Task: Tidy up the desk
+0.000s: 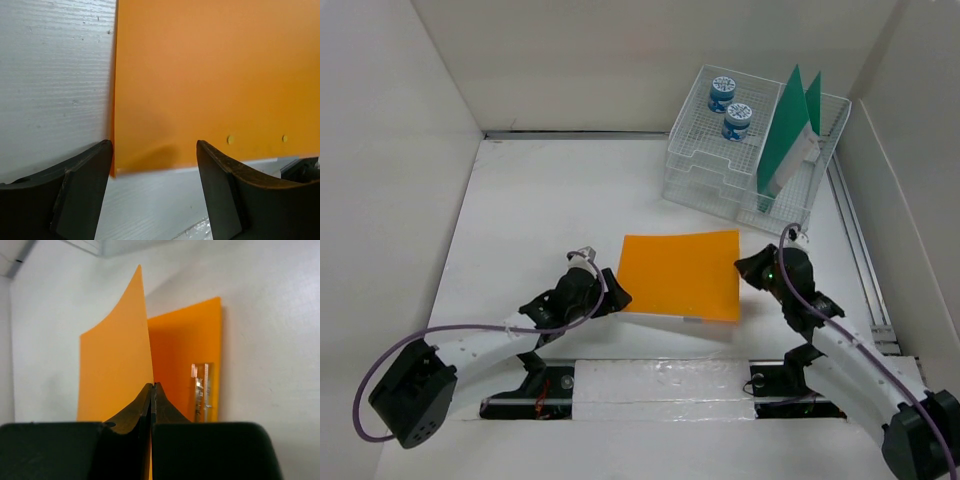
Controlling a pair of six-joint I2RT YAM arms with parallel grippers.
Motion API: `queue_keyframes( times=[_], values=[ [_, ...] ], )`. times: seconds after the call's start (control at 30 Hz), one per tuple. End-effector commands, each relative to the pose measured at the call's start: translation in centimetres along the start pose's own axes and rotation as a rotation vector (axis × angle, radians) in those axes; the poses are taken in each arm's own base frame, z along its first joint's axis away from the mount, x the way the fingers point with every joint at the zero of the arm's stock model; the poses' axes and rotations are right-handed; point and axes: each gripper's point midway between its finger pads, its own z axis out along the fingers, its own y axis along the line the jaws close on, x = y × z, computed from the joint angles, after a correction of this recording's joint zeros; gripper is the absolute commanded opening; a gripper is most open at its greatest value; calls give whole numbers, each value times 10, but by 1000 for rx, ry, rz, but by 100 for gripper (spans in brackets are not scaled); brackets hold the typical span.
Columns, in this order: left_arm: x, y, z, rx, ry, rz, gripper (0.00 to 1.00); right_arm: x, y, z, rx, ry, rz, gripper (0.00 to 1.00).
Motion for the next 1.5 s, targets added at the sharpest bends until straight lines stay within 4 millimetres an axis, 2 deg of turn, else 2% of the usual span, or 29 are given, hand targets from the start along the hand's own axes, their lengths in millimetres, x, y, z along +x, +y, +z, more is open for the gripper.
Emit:
queue_keyframes(
  times=[0.0, 0.1, 0.27, 0.33, 0.37, 0.47, 0.53, 0.6, 0.63, 0.67, 0.7, 0.73, 0.8, 0.83, 0.9, 0.97, 1.17, 1.2, 1.33, 1.47],
  values=[
    [-14, -23, -14, 58, -19, 24, 65, -63, 63, -18, -161, -185, -112, 0],
    [-18, -31, -19, 70, -8, 36, 67, -69, 78, -18, -184, -169, -161, 0],
    [1, -19, -23, 47, 54, -11, 67, -71, 99, -10, -198, -103, -140, 0],
    [1, -21, -28, 74, 34, -48, 68, -72, 103, -8, -210, -99, -126, 0],
    [11, -10, -29, 46, 57, -84, 68, -73, 106, -7, -214, -98, -117, 0],
    [11, -9, -34, 55, 40, -157, 70, -70, 110, -8, -233, -77, -101, 0],
    [2, -30, -38, 155, 14, -211, 73, -67, 111, -9, -239, -69, -79, 0],
    [1, -41, -40, 229, 6, -258, 76, -61, 115, -14, -288, -50, -52, 0],
    [-7, -57, -44, 306, -13, -306, 77, -56, 116, -16, -299, -42, -29, 0],
    [-5, -60, -44, 335, -12, -319, 79, -54, 120, -19, -323, -44, -16, 0],
    [-7, -66, -46, 368, -19, -332, 88, -47, 115, -18, -321, -34, -5, 0],
    [-11, -82, -50, 437, -33, -370, 90, -45, 121, -23, -345, -40, 9, 0],
    [-7, -87, -47, 456, -13, -392, 94, -40, 122, -25, -351, -33, 21, 0],
    [-12, -95, -48, 482, -22, -428, 95, -42, 122, -25, -342, -46, 31, 0],
    [-9, -97, -40, 465, -15, -450, 97, -35, 127, -28, -362, -29, 41, 0],
    [-9, -110, -40, 491, -9, -486, 97, -28, 135, -31, -393, -11, 60, 0],
    [-4, -118, -29, 439, -57, -535, 98, -25, 142, -36, -414, -16, 119, 0],
    [5, -121, -29, 431, -43, -521, 98, -22, 144, -38, -424, -8, 127, 0],
    [-4, -101, -16, 325, -140, -555, 99, -16, 139, -37, -410, 18, 163, 0],
    [-1, -83, -2, 258, -172, -588, 97, -6, 136, -40, -417, 52, 190, 0]
  ],
)
